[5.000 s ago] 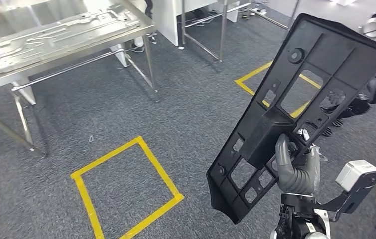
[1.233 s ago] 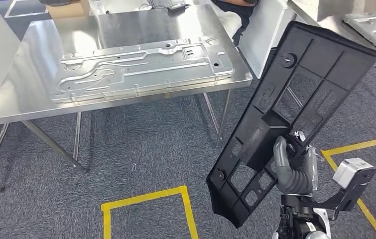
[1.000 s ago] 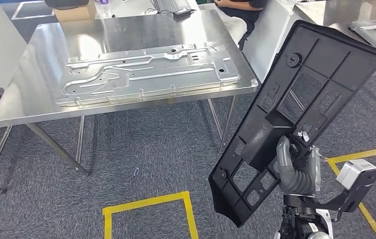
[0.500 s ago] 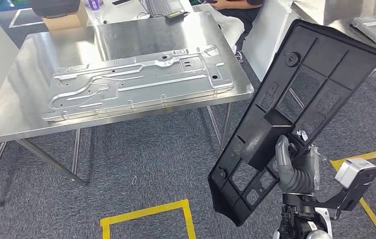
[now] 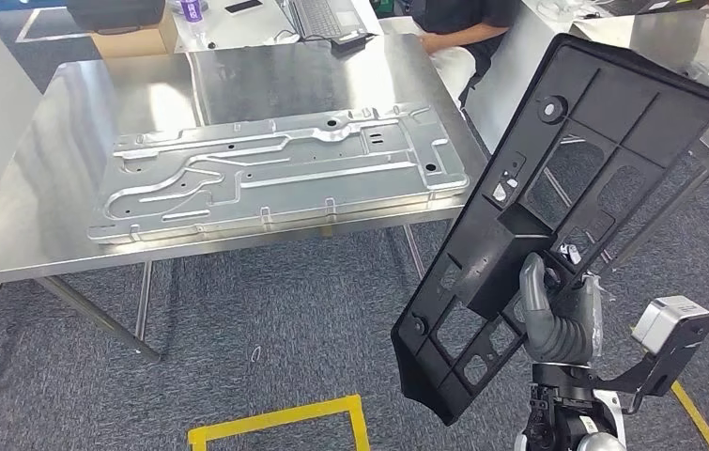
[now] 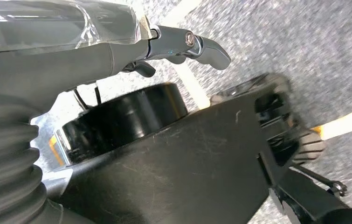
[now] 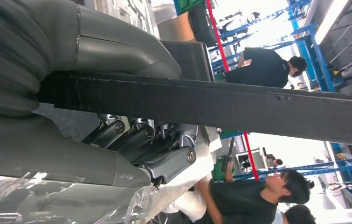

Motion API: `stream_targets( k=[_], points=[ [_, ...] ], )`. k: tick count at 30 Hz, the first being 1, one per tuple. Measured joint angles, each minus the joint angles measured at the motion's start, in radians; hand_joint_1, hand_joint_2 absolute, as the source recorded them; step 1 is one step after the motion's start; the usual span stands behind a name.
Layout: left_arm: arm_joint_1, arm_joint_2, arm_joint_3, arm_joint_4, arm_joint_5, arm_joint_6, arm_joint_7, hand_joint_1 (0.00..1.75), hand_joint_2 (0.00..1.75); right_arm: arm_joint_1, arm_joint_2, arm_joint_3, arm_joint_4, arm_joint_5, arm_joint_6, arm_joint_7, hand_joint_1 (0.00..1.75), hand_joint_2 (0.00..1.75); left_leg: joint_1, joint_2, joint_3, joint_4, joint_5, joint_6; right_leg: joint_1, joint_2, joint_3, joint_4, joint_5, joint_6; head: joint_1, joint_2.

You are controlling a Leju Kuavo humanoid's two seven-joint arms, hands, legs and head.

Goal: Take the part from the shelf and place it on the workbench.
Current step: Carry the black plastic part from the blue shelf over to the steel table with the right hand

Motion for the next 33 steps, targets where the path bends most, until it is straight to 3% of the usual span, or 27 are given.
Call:
stream_targets(
  k=[1,3,6,7,9,11,13,14,15,17,18,19,21,22,24,25,27,28,29,30,33],
  points=[
    [-0.001,0.000,0.000,0.000,-0.002,0.001,0.001,0.00,1.75,0.000,0.000,0.000,0.000,0.000,0.000,0.000,1.75,1.75,-0.001,-0.001,0.012,0.001,-0.012,-0.004,0.000,0.000,0.019,-0.073,0.052,-0.001,0.000,0.000],
    [-0.003,0.000,-0.001,0.000,-0.003,0.004,0.005,0.00,1.75,-0.001,0.000,0.001,0.002,-0.001,0.000,0.001,1.75,1.75,-0.005,-0.002,0.027,-0.002,-0.035,-0.014,0.003,0.000,0.046,-0.165,0.108,-0.008,0.000,0.000],
    [-0.005,0.000,-0.002,0.000,-0.004,0.006,0.007,0.00,1.75,-0.002,0.000,0.002,0.002,-0.002,0.000,0.004,1.75,1.75,-0.007,-0.002,0.043,0.002,-0.048,-0.031,0.003,0.002,0.059,-0.181,0.102,-0.027,0.000,0.000],
    [-0.006,0.000,-0.003,0.000,-0.004,0.007,0.006,0.00,1.75,-0.002,0.000,0.002,0.002,-0.002,0.000,0.003,1.75,1.75,-0.006,0.000,0.037,0.026,-0.047,-0.037,0.001,0.003,0.067,-0.182,0.097,-0.034,-0.001,0.000],
    [-0.009,0.000,-0.005,0.000,-0.004,0.010,0.006,0.00,1.75,-0.003,0.000,0.003,0.002,-0.001,0.000,0.004,1.75,1.75,-0.001,0.003,-0.028,0.138,-0.057,-0.048,-0.003,0.002,0.083,-0.184,0.086,-0.043,-0.002,0.000],
    [-0.009,0.000,-0.007,0.000,-0.002,0.012,0.006,0.00,1.75,-0.003,0.000,0.003,0.002,-0.002,0.000,0.004,1.75,1.75,0.005,0.005,-0.131,0.279,-0.105,-0.057,-0.003,0.003,0.100,-0.184,0.068,-0.046,-0.004,0.000],
    [-0.008,0.000,-0.007,0.000,-0.001,0.013,0.007,0.00,1.75,-0.003,0.000,0.004,0.003,-0.003,0.000,0.004,1.75,1.75,0.007,0.006,-0.194,0.320,-0.151,-0.061,-0.003,0.004,0.127,-0.184,0.045,-0.044,-0.004,0.000],
    [-0.008,0.000,-0.007,0.000,-0.001,0.013,0.008,0.00,1.75,-0.003,0.000,0.004,0.003,-0.003,0.000,0.005,1.75,1.75,0.007,0.007,-0.201,0.291,-0.146,-0.060,-0.003,0.004,0.145,-0.184,0.032,-0.042,-0.004,0.000],
    [-0.008,0.000,-0.008,0.000,-0.001,0.013,0.010,0.00,1.75,-0.004,0.000,0.004,0.003,-0.003,0.000,0.005,1.75,1.75,0.006,0.007,-0.197,0.235,-0.113,-0.056,-0.002,0.004,0.165,-0.184,0.018,-0.040,-0.004,0.000],
    [-0.005,0.001,-0.008,0.000,0.001,0.013,0.014,0.00,1.75,-0.005,0.000,0.004,0.004,-0.004,0.000,0.005,1.75,1.75,0.000,0.007,-0.182,0.108,0.014,-0.041,0.000,0.006,0.198,-0.186,-0.009,-0.034,-0.004,0.000],
    [-0.004,0.001,-0.008,0.000,0.002,0.013,0.015,0.00,1.75,-0.005,0.000,0.005,0.004,-0.005,0.000,0.006,1.75,1.75,-0.005,0.007,-0.176,0.067,0.064,-0.033,0.001,0.008,0.210,-0.189,-0.021,-0.029,-0.004,0.000],
    [-0.003,0.001,-0.008,0.000,0.004,0.012,0.016,0.00,1.75,-0.006,0.000,0.005,0.005,-0.006,0.000,0.006,1.75,1.75,-0.009,0.006,-0.171,0.045,0.091,-0.027,0.001,0.010,0.220,-0.190,-0.028,-0.022,-0.004,0.000],
    [-0.005,0.001,-0.008,0.000,0.006,0.012,0.016,0.00,1.75,-0.007,0.000,0.005,0.006,-0.007,0.000,0.007,1.75,1.75,-0.009,0.005,-0.149,0.033,0.083,-0.014,0.002,0.012,0.231,-0.179,-0.027,-0.009,-0.004,0.000],
    [-0.006,0.000,-0.008,0.000,0.007,0.012,0.017,0.00,1.75,-0.008,-0.001,0.006,0.007,-0.007,0.000,0.008,1.75,1.75,-0.007,0.005,-0.132,0.026,0.079,-0.007,0.001,0.011,0.227,-0.155,-0.020,-0.005,-0.003,0.000],
    [-0.006,0.000,-0.008,0.000,0.008,0.013,0.017,0.00,1.75,-0.012,-0.002,0.007,0.007,-0.008,0.000,0.008,1.75,1.75,-0.005,0.005,-0.099,0.017,0.068,0.006,0.001,0.008,0.175,-0.058,-0.022,0.001,-0.001,0.000],
    [-0.006,0.000,-0.008,0.000,0.009,0.013,0.017,0.00,1.75,-0.013,-0.002,0.007,0.008,-0.009,0.000,0.008,1.75,1.75,-0.005,0.005,-0.087,0.016,0.059,0.011,0.002,0.007,0.131,0.008,-0.039,0.004,0.000,0.000],
    [-0.004,0.000,-0.008,0.000,0.011,0.013,0.017,0.00,1.75,-0.014,-0.004,0.008,0.008,-0.010,0.000,0.008,1.75,1.75,-0.006,0.001,-0.063,0.015,0.037,0.016,0.003,0.007,0.043,0.103,-0.104,0.006,0.001,0.000],
    [-0.003,0.000,-0.008,0.000,0.011,0.013,0.017,0.00,1.75,-0.014,-0.005,0.009,0.008,-0.010,0.000,0.008,1.75,1.75,-0.006,-0.002,-0.048,0.015,0.023,0.016,0.003,0.007,0.014,0.113,-0.131,0.007,0.001,0.000],
    [-0.001,0.000,-0.008,0.000,0.011,0.013,0.017,0.00,1.75,-0.014,-0.005,0.009,0.008,-0.011,0.000,0.008,1.75,1.75,-0.006,-0.005,-0.031,0.015,0.009,0.016,0.004,0.007,-0.002,0.093,-0.138,0.006,0.001,0.000],
    [0.000,0.000,-0.008,0.000,0.011,0.013,0.017,0.00,1.75,-0.014,-0.005,0.009,0.008,-0.011,0.000,0.008,1.75,1.75,-0.007,-0.007,-0.011,0.015,-0.006,0.014,0.005,0.007,-0.005,0.045,-0.113,0.003,0.002,0.000],
    [0.001,-0.002,-0.008,0.000,0.011,0.013,0.019,0.00,1.75,-0.014,-0.006,0.010,0.010,-0.013,0.000,0.009,1.75,1.75,-0.011,-0.011,0.033,0.013,-0.052,0.005,0.015,0.006,0.005,-0.131,0.081,-0.017,0.002,0.000]
  ],
)
